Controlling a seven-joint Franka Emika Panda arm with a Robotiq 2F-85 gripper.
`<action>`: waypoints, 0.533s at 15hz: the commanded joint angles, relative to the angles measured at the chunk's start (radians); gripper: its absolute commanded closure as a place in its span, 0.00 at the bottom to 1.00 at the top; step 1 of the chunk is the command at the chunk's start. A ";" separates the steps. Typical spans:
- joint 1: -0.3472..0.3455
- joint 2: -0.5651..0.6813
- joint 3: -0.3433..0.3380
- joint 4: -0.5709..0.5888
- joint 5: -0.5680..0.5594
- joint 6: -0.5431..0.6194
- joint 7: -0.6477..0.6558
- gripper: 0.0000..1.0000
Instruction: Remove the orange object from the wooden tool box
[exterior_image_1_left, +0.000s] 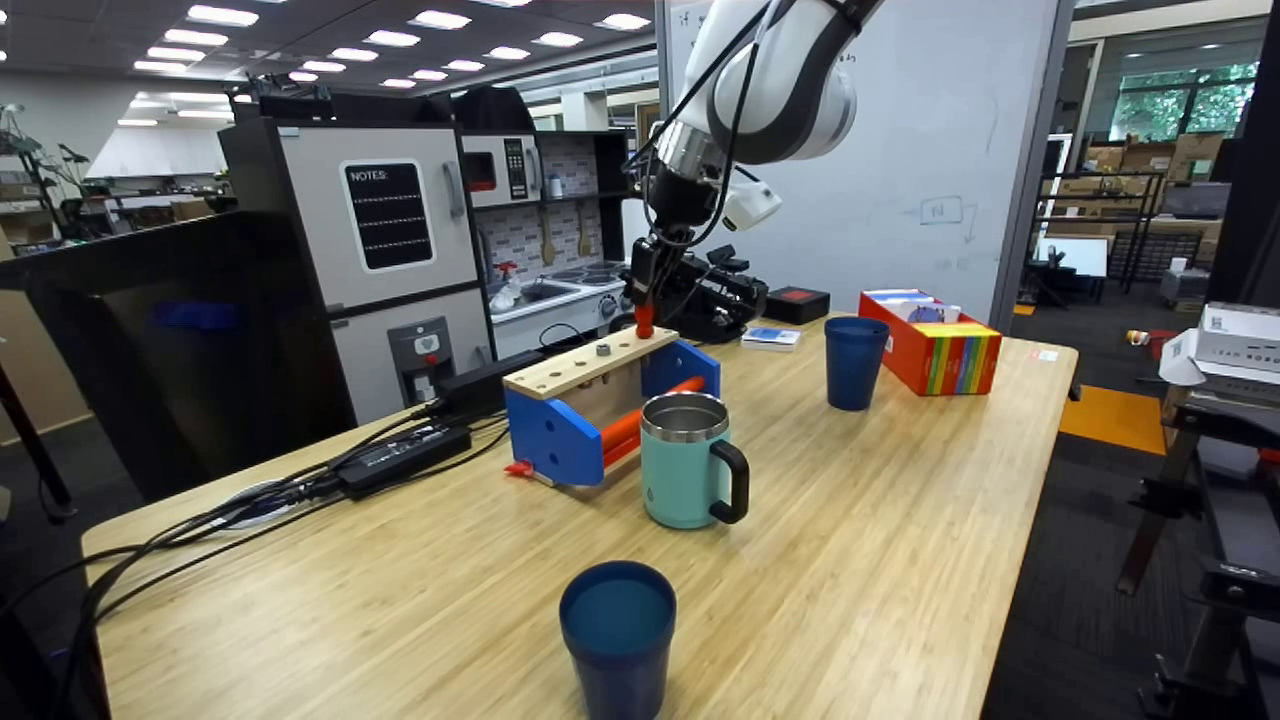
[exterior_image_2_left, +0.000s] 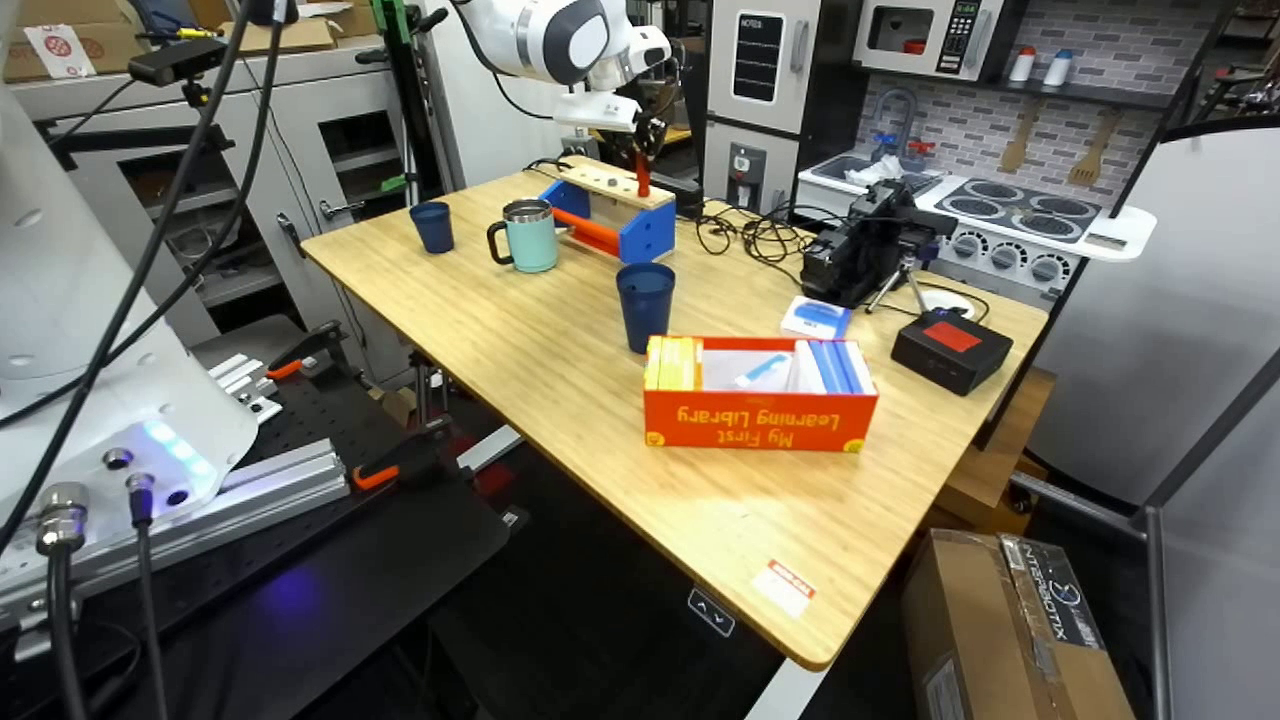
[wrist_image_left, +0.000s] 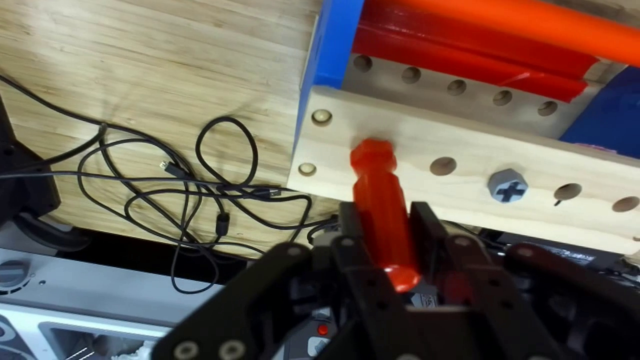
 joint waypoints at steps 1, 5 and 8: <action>-0.030 0.016 0.027 0.037 -0.019 -0.014 -0.048 0.93; -0.037 0.022 0.035 0.053 -0.018 -0.033 -0.076 0.93; -0.047 0.030 0.048 0.062 -0.012 -0.039 -0.090 0.93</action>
